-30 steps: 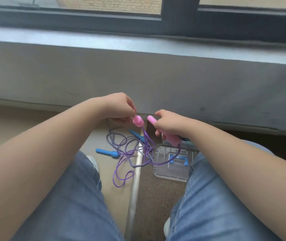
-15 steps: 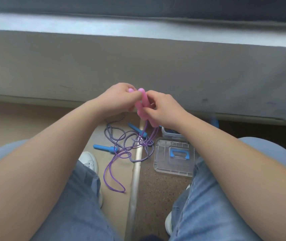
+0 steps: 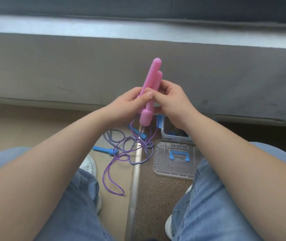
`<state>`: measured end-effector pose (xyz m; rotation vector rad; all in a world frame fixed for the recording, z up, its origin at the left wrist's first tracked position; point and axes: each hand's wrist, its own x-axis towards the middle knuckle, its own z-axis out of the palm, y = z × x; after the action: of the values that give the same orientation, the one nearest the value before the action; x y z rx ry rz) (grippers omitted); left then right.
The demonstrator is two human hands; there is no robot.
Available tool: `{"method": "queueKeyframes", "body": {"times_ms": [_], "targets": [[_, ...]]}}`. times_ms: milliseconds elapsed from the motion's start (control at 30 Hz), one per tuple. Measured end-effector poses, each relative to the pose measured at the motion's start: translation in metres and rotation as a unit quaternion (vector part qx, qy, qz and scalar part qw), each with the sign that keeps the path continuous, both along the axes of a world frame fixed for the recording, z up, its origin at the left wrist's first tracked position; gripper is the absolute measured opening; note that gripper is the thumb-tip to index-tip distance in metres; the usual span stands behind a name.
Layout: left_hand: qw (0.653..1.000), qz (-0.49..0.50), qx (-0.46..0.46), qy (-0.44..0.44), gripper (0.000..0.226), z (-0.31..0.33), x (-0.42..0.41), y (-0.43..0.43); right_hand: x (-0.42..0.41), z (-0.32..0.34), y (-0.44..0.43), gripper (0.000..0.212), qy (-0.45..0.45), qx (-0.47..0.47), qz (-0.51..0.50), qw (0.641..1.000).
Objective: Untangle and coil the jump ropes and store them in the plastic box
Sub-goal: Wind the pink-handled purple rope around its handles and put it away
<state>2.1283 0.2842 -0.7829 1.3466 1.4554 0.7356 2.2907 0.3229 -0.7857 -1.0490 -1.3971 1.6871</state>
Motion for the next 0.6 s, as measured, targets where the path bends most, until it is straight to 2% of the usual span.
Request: {"method": "queueKeyframes", "body": {"times_ms": [200, 300, 400, 500, 533, 600], "targets": [[0.993, 0.035, -0.036, -0.108, 0.046, -0.005, 0.014, -0.007, 0.004, 0.003, 0.0, 0.016, 0.063, -0.047, -0.068, 0.995], [0.995, 0.033, -0.025, -0.085, 0.054, -0.005, 0.012, -0.01, 0.007, 0.005, 0.002, 0.019, 0.07, -0.063, -0.092, 0.991], [0.999, 0.02, -0.009, -0.039, 0.062, -0.007, 0.011, -0.011, 0.006, 0.006, -0.001, 0.022, 0.072, -0.076, -0.07, 0.992], [0.999, 0.03, -0.004, 0.018, 0.056, -0.01, 0.007, -0.01, 0.005, 0.003, 0.002, 0.056, 0.008, -0.061, -0.128, 0.99], [0.999, 0.033, -0.003, 0.039, 0.054, -0.01, 0.005, -0.009, 0.006, -0.001, 0.007, 0.069, -0.038, -0.032, -0.151, 0.987], [0.995, 0.035, 0.0, 0.089, 0.05, -0.007, 0.0, -0.009, 0.012, -0.005, 0.013, 0.082, -0.127, 0.068, -0.158, 0.977]]}}
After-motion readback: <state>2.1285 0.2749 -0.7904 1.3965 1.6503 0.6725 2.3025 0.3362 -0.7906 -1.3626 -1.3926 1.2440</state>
